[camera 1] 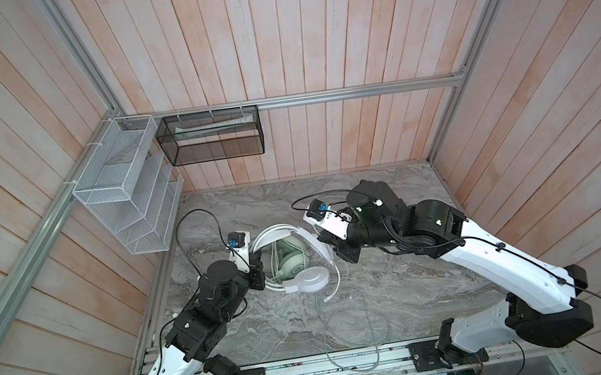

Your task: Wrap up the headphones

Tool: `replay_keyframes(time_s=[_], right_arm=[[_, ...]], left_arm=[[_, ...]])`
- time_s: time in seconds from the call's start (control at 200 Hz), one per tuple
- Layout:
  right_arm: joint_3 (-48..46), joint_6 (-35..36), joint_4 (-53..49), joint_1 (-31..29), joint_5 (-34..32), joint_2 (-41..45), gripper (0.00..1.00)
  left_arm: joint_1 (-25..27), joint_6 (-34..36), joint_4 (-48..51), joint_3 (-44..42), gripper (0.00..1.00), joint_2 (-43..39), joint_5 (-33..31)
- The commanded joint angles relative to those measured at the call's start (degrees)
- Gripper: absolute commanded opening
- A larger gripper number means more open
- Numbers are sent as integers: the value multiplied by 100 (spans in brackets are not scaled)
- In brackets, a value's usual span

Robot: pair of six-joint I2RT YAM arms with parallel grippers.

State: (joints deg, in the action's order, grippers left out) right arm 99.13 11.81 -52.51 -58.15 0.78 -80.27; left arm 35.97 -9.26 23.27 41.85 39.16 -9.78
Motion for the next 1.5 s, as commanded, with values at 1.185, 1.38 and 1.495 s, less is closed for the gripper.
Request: replay_keyframes(time_s=[1.185,1.38,1.495], right_arm=[[-2609,-277,3042,1339,-279,891,41],[-3483,-871,3420,1350,-240,1321,52],[-4051,-1170,3881,1351,-429,1833,57]], left_arm=[[218,-1258,410,1546,0,183,1602],[126,-1554,828,2111,0,391,1654],[-100,-1807,1124,2393,0,572,1690]])
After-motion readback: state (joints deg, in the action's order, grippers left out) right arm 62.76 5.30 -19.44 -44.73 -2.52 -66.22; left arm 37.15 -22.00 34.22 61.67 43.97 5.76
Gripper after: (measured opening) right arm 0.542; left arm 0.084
